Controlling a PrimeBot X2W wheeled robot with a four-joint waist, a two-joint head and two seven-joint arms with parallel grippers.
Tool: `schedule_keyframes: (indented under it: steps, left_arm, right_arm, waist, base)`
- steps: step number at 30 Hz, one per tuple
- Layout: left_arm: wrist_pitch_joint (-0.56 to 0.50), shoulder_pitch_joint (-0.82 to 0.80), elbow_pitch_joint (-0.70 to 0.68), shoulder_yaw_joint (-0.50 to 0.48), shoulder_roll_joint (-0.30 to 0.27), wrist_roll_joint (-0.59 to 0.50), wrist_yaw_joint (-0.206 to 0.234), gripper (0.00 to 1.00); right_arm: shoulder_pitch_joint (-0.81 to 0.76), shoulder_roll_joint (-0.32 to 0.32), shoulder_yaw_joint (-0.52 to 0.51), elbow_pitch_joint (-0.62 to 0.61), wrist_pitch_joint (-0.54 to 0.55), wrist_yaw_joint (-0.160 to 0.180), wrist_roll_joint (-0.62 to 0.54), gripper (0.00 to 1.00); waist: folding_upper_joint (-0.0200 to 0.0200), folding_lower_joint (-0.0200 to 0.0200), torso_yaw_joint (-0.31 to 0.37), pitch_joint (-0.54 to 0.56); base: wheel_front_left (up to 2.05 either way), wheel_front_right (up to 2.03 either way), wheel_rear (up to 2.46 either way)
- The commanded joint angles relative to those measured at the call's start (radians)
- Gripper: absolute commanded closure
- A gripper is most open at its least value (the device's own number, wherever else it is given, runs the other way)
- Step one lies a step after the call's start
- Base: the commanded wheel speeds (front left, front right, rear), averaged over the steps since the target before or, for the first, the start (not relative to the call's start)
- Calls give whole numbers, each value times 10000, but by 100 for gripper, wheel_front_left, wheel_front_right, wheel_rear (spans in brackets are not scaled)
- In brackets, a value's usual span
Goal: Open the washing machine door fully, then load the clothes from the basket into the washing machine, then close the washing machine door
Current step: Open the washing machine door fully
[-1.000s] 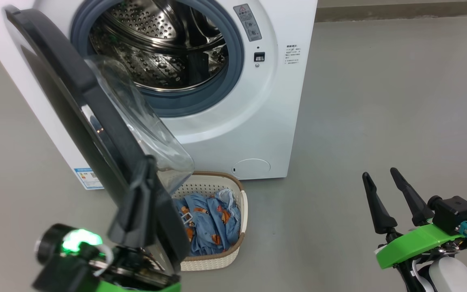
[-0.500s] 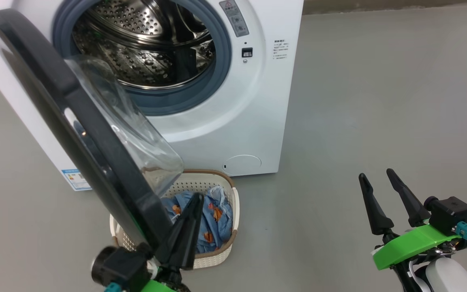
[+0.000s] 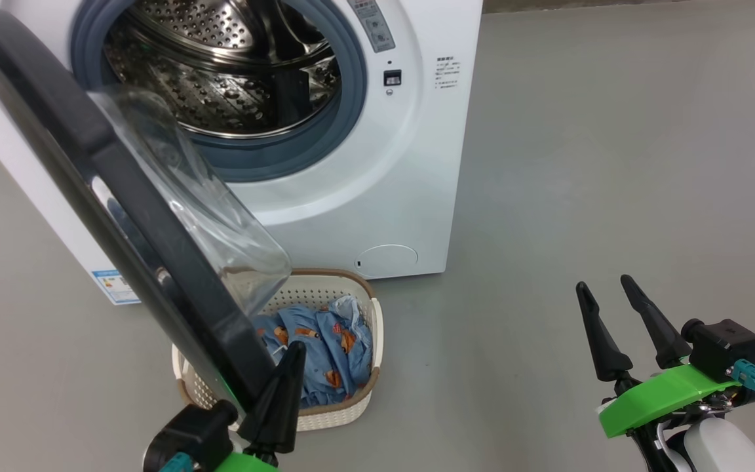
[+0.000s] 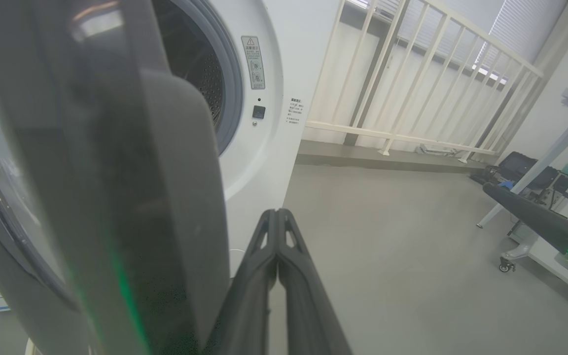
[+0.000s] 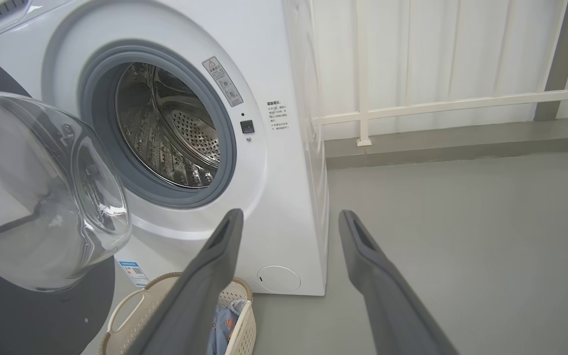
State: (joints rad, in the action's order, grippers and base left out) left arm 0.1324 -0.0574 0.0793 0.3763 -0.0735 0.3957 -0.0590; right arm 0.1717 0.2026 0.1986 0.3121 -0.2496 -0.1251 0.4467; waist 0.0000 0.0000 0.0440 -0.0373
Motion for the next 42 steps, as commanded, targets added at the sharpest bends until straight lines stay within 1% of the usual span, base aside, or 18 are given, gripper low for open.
schedule_keyframes:
  steps: [1, 11, 16, 18, 19, 29, 34, 42]
  left_arm:
    - [144, -374, -65, -438, 35, 110, 105, 100]
    - [391, -539, 362, -790, -56, 364, 237, 100]
    - [397, -459, 315, -870, -160, 413, 308, 100]
    - [355, -408, 262, -881, -220, 434, 338, 100]
    - [355, -408, 262, -881, -220, 434, 338, 100]
    - [160, -195, 237, -909, -374, 550, 460, 100]
    - [47, -123, 244, -1065, -512, 639, 594, 100]
    - [-119, -219, 200, -1542, -911, 800, 819, 100]
  right_arm:
    - [210, 107, 223, -176, -122, -56, 88, 0]
    - [194, 39, 296, -63, -122, -56, 139, 0]
    - [157, -25, 328, -19, -122, -56, 157, 0]
    - [147, -46, 351, 18, -122, -56, 180, 0]
    - [147, -46, 351, 18, -122, -56, 180, 0]
    - [76, -118, 219, 97, -122, -56, 199, 0]
    - [29, -195, 214, 104, -122, -56, 192, 0]
    - [49, -187, 182, 51, -122, -56, 156, 0]
  waist:
    - [0, 0, -68, -5]
    - [0, 0, -731, 37]
    - [0, 0, -1207, 122]
    - [0, 0, -1524, 162]
    - [0, 0, -1524, 162]
    - [0, 0, -2495, 353]
    - [0, 0, -2859, 407]
    - [0, 0, -3286, 243]
  base:
    - [0, 0, 0]
    - [0, 0, 0]
    - [0, 0, 0]
    - [0, 0, 0]
    - [0, 0, 0]
    - [0, 0, 0]
    - [0, 0, 0]
    - [0, 0, 0]
